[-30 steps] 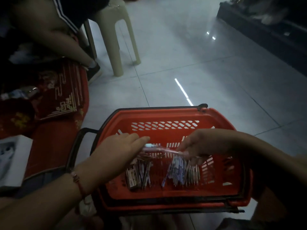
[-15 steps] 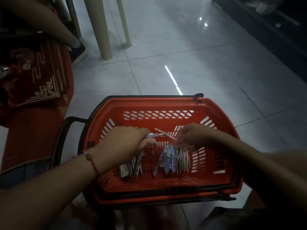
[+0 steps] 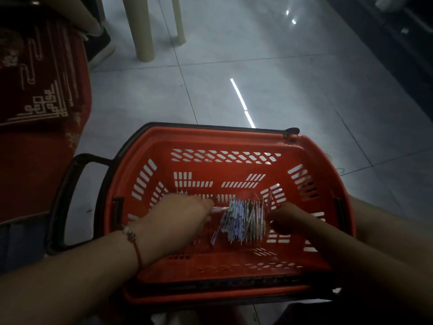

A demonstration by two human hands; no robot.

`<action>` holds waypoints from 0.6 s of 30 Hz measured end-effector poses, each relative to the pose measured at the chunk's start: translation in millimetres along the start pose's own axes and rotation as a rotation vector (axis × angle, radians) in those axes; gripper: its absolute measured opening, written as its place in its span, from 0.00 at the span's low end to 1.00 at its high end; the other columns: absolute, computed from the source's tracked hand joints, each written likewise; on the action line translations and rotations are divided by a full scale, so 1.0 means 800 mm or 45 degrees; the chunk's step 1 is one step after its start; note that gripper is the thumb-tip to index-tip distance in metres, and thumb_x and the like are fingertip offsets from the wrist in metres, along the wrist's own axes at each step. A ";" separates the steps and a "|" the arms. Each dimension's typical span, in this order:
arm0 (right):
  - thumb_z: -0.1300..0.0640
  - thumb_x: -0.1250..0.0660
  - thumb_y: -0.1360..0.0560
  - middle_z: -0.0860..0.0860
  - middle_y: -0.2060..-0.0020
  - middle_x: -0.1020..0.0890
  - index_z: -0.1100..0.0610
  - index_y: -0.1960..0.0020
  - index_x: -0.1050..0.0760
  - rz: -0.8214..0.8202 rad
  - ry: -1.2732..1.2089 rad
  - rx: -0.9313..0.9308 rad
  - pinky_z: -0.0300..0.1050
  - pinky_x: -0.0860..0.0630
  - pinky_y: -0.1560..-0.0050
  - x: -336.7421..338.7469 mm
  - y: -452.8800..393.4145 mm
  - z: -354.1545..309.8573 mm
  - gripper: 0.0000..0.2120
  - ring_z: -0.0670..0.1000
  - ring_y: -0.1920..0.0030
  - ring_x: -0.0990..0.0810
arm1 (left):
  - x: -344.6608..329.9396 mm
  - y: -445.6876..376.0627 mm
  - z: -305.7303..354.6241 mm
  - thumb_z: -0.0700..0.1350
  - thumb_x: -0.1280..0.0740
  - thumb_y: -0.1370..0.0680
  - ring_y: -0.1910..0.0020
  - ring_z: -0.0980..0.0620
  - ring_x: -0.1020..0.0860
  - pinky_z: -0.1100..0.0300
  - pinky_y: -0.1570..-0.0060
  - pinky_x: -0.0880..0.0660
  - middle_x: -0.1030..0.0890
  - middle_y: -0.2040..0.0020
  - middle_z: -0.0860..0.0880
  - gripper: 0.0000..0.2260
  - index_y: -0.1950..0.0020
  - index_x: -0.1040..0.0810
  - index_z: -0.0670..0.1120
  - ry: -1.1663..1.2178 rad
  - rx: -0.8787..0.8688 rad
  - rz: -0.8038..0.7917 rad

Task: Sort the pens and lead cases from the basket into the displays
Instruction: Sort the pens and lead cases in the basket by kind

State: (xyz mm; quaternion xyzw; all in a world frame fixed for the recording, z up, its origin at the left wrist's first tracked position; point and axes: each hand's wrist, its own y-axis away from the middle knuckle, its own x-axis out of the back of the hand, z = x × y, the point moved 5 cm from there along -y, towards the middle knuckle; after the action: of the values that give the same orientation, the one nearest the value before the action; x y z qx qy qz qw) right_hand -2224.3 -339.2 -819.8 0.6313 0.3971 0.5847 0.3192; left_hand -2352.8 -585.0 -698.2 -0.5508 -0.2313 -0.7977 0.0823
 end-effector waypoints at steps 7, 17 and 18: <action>0.59 0.34 0.21 0.51 0.62 0.24 0.58 0.57 0.27 0.041 0.208 -0.029 0.35 0.28 0.70 -0.037 -0.065 -0.011 0.06 0.47 0.65 0.26 | -0.023 -0.009 -0.011 0.47 0.41 0.18 0.52 0.52 0.22 0.56 0.58 0.25 0.21 0.47 0.53 0.07 0.40 0.28 0.53 -0.046 0.003 -0.092; 0.56 0.37 0.19 0.55 0.59 0.23 0.59 0.52 0.26 -0.085 0.120 0.134 0.47 0.23 0.51 -0.044 -0.055 -0.050 0.07 0.52 0.60 0.24 | -0.014 -0.022 -0.017 0.41 0.38 0.20 0.49 0.52 0.24 0.56 0.53 0.24 0.24 0.48 0.53 0.12 0.38 0.28 0.53 -0.035 -0.047 -0.035; 0.56 0.37 0.19 0.54 0.61 0.23 0.59 0.52 0.25 -0.190 0.013 0.203 0.47 0.24 0.55 -0.044 -0.033 -0.059 0.07 0.51 0.62 0.24 | -0.010 -0.023 -0.015 0.42 0.39 0.20 0.50 0.52 0.25 0.57 0.54 0.26 0.25 0.49 0.54 0.11 0.38 0.28 0.53 -0.035 -0.070 -0.021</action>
State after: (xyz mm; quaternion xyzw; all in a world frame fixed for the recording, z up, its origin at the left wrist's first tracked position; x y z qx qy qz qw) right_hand -2274.8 -360.2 -854.5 0.6203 0.4899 0.5292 0.3086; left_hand -2366.7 -575.4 -714.2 -0.5617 -0.2150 -0.7968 0.0574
